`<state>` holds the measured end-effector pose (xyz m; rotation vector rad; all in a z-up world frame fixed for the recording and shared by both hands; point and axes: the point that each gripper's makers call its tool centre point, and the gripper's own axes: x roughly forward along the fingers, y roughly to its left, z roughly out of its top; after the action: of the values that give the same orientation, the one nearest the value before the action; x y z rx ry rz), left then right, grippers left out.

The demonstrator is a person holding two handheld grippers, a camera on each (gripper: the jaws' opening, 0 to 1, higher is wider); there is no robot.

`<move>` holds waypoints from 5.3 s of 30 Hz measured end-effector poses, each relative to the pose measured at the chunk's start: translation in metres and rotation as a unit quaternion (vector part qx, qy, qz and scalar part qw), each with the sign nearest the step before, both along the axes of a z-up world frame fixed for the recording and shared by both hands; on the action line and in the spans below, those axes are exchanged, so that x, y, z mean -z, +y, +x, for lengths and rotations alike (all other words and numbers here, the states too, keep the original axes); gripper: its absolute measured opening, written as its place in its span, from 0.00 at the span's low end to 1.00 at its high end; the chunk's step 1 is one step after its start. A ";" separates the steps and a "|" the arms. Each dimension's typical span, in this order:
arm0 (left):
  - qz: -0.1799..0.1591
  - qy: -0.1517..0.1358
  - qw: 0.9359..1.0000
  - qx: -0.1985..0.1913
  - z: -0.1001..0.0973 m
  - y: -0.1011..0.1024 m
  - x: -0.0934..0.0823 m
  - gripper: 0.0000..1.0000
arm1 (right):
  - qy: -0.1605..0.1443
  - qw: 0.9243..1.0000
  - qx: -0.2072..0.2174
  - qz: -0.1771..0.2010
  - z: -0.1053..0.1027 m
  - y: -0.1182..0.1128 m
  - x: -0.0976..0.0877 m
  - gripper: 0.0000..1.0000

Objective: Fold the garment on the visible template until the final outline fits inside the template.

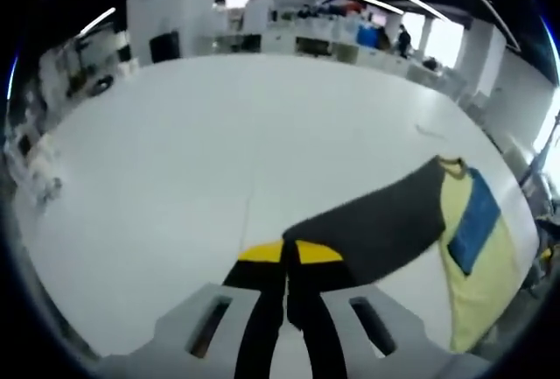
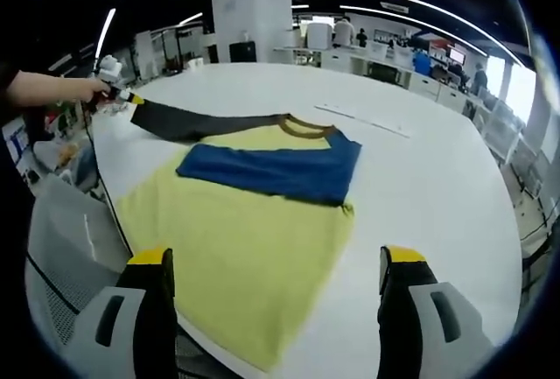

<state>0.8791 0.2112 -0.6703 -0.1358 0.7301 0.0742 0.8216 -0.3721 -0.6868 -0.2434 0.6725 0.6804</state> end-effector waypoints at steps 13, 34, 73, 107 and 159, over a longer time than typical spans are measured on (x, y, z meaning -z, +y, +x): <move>-0.044 -0.063 0.997 -0.009 0.027 -0.033 -0.059 0.00 | -0.002 1.000 0.006 0.008 -0.003 -0.018 -0.002 0.96; -0.046 -0.130 0.990 -0.013 0.037 -0.076 -0.121 0.00 | -0.010 1.000 0.010 0.016 -0.005 -0.050 -0.006 0.95; -0.106 -0.186 0.970 0.119 0.069 -0.214 -0.191 0.00 | -0.023 0.999 0.021 0.030 -0.006 -0.082 -0.010 0.95; -0.122 -0.143 0.954 0.235 0.080 -0.366 -0.170 0.00 | -0.027 0.998 0.042 0.029 -0.014 -0.109 -0.012 0.94; -0.094 -0.037 0.957 0.271 0.100 -0.461 -0.061 0.00 | -0.029 0.996 0.077 0.031 -0.027 -0.138 -0.013 0.94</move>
<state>0.9796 -0.2500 -0.6096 -0.1143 0.6782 -0.5234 0.7942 -0.5103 -0.6742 -0.1519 0.6063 0.5442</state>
